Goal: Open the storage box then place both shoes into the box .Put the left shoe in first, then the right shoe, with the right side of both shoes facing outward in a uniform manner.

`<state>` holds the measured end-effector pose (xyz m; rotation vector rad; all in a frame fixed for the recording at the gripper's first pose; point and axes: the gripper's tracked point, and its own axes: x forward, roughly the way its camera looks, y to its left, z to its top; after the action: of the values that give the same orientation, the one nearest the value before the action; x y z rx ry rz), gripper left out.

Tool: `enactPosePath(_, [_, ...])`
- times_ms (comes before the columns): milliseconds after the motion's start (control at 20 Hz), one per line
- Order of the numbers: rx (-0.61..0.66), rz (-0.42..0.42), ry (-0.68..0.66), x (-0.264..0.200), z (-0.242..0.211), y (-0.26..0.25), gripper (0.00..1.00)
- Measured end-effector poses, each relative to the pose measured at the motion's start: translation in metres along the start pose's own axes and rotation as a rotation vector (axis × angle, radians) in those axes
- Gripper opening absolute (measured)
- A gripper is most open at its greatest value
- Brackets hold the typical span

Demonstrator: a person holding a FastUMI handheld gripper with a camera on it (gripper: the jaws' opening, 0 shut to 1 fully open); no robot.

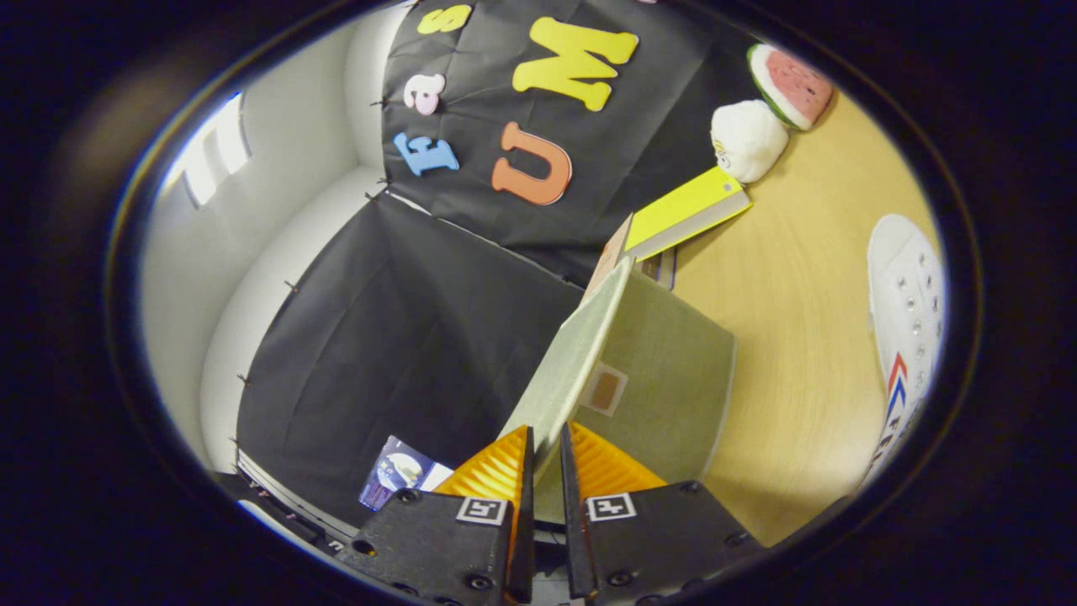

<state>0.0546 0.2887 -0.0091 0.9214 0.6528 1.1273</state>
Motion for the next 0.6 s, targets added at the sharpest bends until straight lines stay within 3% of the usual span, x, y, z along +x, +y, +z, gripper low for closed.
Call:
enactPosePath(50, [-0.020, -0.013, 0.008, 0.001, 0.000, 0.006, 0.17])
enactPosePath(250, [-0.108, -0.013, -0.007, 0.006, 0.016, 0.051, 0.06])
enactPosePath(450, [-0.235, -0.017, -0.021, 0.033, 0.032, 0.119, 0.06])
enactPosePath(600, [-0.368, -0.051, 0.006, 0.077, 0.030, 0.160, 0.06])
